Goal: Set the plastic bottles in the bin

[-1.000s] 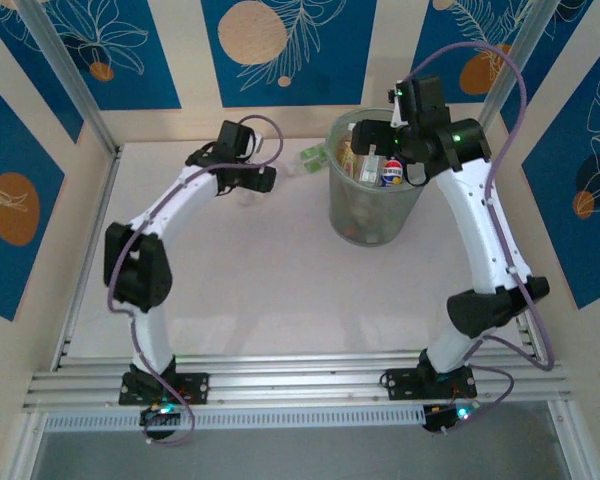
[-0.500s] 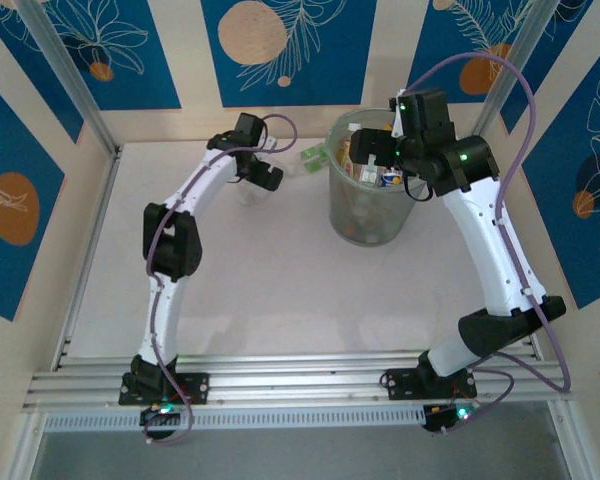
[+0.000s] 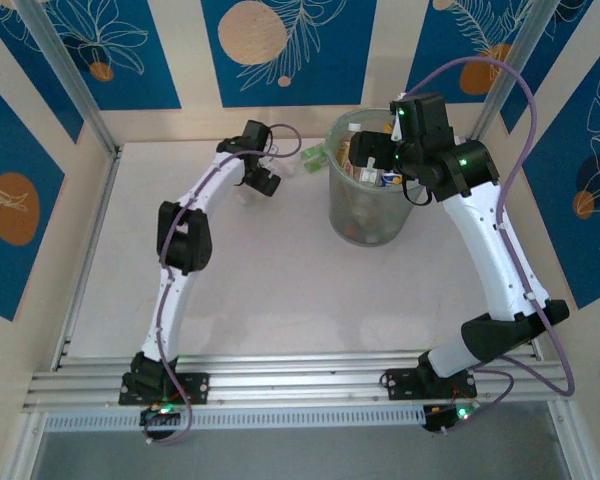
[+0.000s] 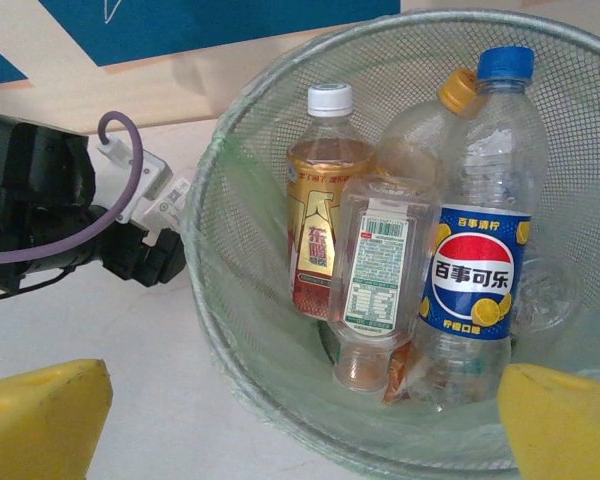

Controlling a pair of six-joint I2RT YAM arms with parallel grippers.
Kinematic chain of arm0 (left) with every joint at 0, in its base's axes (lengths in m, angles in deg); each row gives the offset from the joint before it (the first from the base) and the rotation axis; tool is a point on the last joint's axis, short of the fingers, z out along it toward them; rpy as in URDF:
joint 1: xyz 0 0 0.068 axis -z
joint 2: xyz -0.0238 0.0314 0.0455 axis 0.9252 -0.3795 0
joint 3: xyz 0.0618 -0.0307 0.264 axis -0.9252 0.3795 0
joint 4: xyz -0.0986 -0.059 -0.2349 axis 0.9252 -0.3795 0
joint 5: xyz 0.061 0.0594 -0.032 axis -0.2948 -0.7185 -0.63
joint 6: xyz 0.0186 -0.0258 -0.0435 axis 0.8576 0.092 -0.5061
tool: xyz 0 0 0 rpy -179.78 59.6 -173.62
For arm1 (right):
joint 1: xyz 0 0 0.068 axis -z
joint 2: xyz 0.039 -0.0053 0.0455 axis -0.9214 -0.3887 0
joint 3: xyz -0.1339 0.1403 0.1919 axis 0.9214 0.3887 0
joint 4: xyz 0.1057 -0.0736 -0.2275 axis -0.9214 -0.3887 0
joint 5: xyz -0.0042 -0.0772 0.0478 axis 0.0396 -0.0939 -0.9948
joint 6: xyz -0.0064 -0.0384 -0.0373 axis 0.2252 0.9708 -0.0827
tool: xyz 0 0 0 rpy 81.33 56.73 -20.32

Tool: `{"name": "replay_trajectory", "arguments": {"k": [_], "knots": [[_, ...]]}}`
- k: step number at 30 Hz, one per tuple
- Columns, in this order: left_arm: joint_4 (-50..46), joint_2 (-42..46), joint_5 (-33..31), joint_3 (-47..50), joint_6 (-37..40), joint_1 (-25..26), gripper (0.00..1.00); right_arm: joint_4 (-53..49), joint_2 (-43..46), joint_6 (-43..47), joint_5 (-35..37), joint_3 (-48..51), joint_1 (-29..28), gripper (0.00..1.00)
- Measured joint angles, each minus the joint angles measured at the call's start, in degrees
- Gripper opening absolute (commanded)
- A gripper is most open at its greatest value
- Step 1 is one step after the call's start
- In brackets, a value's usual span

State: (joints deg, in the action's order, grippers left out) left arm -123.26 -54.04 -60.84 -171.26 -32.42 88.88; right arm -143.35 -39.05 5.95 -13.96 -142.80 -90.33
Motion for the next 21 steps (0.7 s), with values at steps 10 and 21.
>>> {"name": "replay_trajectory", "arguments": {"k": [10,21], "knots": [[-1.6,-3.9,0.3,-3.6,1.9,-0.2,1.0,0.2,0.0,0.0,0.7,0.3,-0.3,0.99],[-2.4,-5.8,0.7,-5.0,2.6,-0.8,1.0,0.3,0.0,-0.4,0.9,1.2,-0.4,0.99]]}}
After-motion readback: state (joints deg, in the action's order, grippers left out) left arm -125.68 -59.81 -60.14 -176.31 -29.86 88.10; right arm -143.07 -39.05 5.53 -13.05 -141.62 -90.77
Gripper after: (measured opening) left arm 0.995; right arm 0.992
